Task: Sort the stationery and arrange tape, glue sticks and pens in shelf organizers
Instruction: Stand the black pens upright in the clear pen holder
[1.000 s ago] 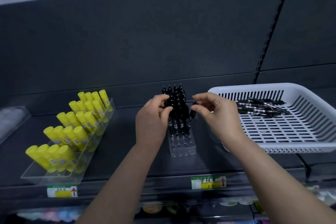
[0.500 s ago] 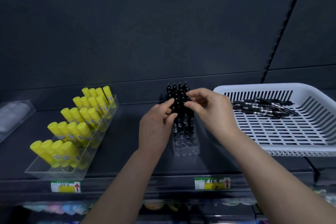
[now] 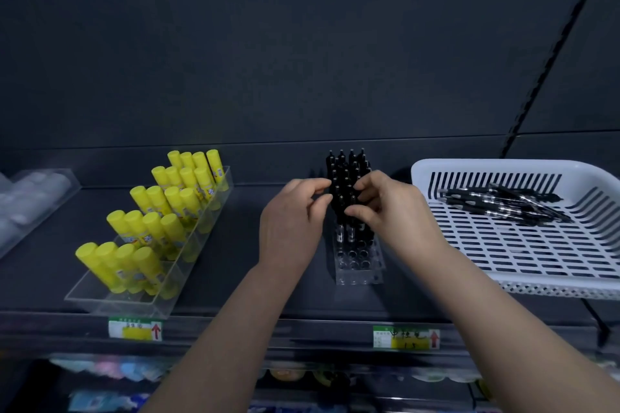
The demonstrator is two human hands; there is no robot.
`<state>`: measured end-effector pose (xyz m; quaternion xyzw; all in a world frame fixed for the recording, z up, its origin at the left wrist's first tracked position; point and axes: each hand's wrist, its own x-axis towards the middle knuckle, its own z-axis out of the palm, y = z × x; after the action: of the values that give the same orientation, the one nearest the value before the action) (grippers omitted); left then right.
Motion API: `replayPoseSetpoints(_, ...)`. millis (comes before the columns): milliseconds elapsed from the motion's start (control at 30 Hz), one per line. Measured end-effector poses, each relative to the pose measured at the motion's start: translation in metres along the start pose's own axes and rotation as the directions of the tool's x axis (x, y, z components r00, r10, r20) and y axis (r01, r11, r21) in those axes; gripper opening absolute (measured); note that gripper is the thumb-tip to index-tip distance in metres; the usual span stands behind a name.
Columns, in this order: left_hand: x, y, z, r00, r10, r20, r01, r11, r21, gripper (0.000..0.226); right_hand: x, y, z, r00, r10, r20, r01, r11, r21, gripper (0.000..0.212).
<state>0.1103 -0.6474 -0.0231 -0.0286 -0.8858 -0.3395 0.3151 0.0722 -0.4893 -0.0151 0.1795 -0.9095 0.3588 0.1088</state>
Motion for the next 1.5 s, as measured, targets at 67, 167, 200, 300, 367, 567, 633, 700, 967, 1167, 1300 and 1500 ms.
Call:
replayPoseSetpoints(67, 0.002, 0.005, 0.000, 1.000, 0.023, -0.015, -0.023, 0.999, -0.024, 0.019, -0.003, 0.000, -0.005, 0.999, -0.036, -0.035, 0.035, 0.999, -0.029, 0.028)
replayPoseSetpoints(167, 0.007, 0.016, 0.003, 0.996, 0.084, -0.021, -0.085, 0.996, -0.042, 0.017, -0.009, 0.006, -0.019, 0.987, -0.103, -0.123, 0.082, 0.982, -0.171, 0.016)
replayPoseSetpoints(200, 0.009, 0.021, 0.005, 0.993, 0.115, -0.019, -0.116, 0.993, -0.032, 0.017, -0.010, 0.011, -0.025, 0.984, -0.120, -0.131, 0.085, 0.965, -0.247, 0.012)
replayPoseSetpoints(300, 0.012, 0.041, 0.019, 0.976, 0.217, 0.008, -0.217, 0.976, 0.018, 0.017, -0.016, 0.032, -0.043, 0.992, -0.093, -0.081, 0.053, 0.916, -0.399, 0.012)
replayPoseSetpoints(367, 0.012, 0.057, 0.033, 0.965, 0.258, 0.052, -0.260, 0.964, 0.046, 0.018, -0.022, 0.050, -0.056, 0.998, -0.043, -0.054, 0.013, 0.890, -0.455, 0.016)
replayPoseSetpoints(567, 0.019, 0.102, 0.092, 0.907, 0.237, 0.348, -0.300, 0.944, 0.140, 0.023, -0.046, 0.108, -0.103, 0.997, 0.072, -0.029, -0.075, 0.800, -0.596, 0.015)
replayPoseSetpoints(633, 0.021, 0.114, 0.116, 0.876, 0.199, 0.440, -0.304, 0.935, 0.182, 0.024, -0.052, 0.129, -0.119, 0.991, 0.129, -0.040, -0.127, 0.796, -0.591, 0.014)
replayPoseSetpoints(700, 0.022, 0.126, 0.140, 0.835, 0.170, 0.523, -0.312, 0.930, 0.195, 0.025, -0.059, 0.149, -0.135, 0.983, 0.171, -0.061, -0.173, 0.784, -0.596, 0.015)
replayPoseSetpoints(967, 0.031, 0.165, 0.238, 0.632, 0.056, 0.773, -0.346, 0.913, 0.216, 0.035, -0.079, 0.220, -0.179, 0.943, 0.320, -0.089, -0.317, 0.787, -0.530, 0.019)
replayPoseSetpoints(1167, 0.040, 0.180, 0.285, 0.667, 0.096, 0.739, -0.412, 0.874, 0.258, 0.033, -0.081, 0.235, -0.177, 0.941, 0.330, -0.072, -0.331, 0.861, -0.385, 0.015)
replayPoseSetpoints(1300, 0.040, 0.180, 0.294, 0.635, 0.097, 0.766, -0.488, 0.820, 0.300, 0.021, -0.076, 0.243, -0.180, 0.944, 0.330, -0.027, -0.315, 0.871, -0.377, 0.013)
replayPoseSetpoints(1500, 0.056, 0.175, 0.278, 0.814, 0.123, 0.568, -0.263, 0.950, 0.171, 0.011, -0.047, 0.254, -0.183, 0.939, 0.345, 0.018, -0.298, 0.835, -0.463, 0.026)
